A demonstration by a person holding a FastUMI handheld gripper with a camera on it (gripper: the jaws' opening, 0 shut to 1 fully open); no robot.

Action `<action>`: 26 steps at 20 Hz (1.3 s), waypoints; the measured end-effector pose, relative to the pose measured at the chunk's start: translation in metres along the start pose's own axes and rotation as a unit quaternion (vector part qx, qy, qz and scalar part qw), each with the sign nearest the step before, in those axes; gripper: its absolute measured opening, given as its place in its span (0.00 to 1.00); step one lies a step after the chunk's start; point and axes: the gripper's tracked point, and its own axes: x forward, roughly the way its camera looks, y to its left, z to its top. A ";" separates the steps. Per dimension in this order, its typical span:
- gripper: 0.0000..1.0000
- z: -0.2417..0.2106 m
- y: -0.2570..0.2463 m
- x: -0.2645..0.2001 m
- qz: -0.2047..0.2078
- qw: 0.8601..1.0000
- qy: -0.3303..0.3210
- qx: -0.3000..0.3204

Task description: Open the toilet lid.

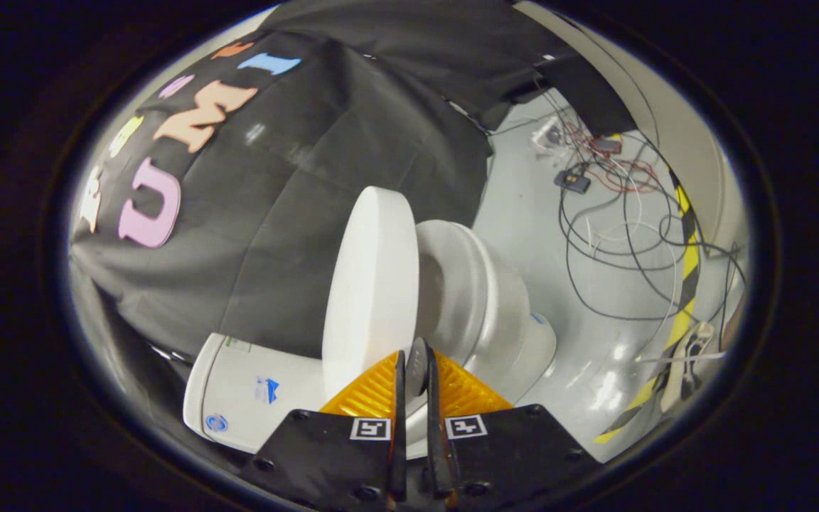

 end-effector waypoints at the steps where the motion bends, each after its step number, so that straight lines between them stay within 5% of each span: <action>1: 0.14 0.004 0.008 -0.004 0.003 1.000 -0.002 -0.020; 7: 0.14 0.016 0.093 -0.030 0.097 0.987 -0.023 -0.122; 15: 0.14 0.002 0.158 -0.049 0.163 0.962 -0.031 -0.219; 26: 0.20 -0.054 0.249 -0.067 0.277 0.900 -0.017 -0.337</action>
